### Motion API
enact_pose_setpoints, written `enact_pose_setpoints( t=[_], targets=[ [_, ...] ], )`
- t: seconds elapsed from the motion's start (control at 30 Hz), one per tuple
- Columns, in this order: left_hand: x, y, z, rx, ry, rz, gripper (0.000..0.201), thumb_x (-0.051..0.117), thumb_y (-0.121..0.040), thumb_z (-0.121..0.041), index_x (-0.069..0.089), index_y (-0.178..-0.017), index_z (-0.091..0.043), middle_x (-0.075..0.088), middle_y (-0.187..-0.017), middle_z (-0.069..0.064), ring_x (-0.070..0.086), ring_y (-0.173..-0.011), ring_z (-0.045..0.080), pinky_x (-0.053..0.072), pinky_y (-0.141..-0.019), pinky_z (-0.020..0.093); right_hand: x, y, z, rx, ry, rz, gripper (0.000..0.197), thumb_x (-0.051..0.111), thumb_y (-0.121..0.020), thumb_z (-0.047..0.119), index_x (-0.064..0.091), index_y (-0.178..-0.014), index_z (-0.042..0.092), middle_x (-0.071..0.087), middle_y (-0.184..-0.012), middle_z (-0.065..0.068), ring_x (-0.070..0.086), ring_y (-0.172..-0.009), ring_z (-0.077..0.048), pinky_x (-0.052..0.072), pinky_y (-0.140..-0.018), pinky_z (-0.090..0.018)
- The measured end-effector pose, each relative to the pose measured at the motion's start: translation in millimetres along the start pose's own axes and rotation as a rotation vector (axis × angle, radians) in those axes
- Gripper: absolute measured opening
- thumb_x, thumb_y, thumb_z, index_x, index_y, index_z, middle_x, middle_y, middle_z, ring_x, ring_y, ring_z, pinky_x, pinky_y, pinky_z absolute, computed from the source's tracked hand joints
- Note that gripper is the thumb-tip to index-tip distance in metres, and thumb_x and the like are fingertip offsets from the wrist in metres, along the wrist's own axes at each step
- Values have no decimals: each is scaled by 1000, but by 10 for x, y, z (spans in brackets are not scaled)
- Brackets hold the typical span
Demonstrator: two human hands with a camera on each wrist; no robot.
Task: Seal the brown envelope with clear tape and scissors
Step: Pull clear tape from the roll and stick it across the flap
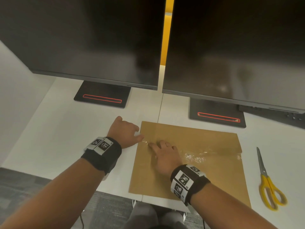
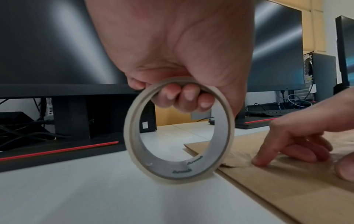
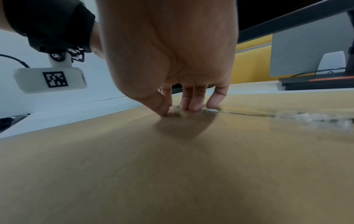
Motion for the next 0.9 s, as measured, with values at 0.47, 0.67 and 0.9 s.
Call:
enact_pose_setpoints(
  t=[0.47,0.67,0.9],
  targets=[
    [111,23,357,-82,484,-16,40,52,-86,-60,45,-66,-26,49,-72,-5,44,-82,16,38,-75,30,-21,-98,55,-30,24,201,84,49,-84,21,-2,-145,46,19,-148,-7,17,-138,-30,21,-110,-49],
    [23,-23,279,-44,425,-9,38,53,-87,-56,52,-73,-21,44,-67,-9,46,-81,15,39,-72,29,-31,-108,90,-31,55,207,86,49,-83,19,-4,-144,49,18,-149,-8,20,-136,-30,23,-108,-50],
    [23,31,355,-86,310,6,41,52,-87,-55,49,-66,-20,49,-69,-1,54,-82,22,42,-74,32,-16,-133,124,-16,99,212,84,50,-83,22,-3,-145,46,16,-150,-10,17,-138,-32,22,-107,-51]
  ],
)
Point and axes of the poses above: each hand's wrist, its own y-axis away from the middle knuckle, its own x-axis out of the palm, z = x × y, the point moved 8 cm from there along -y, towards the middle knuckle
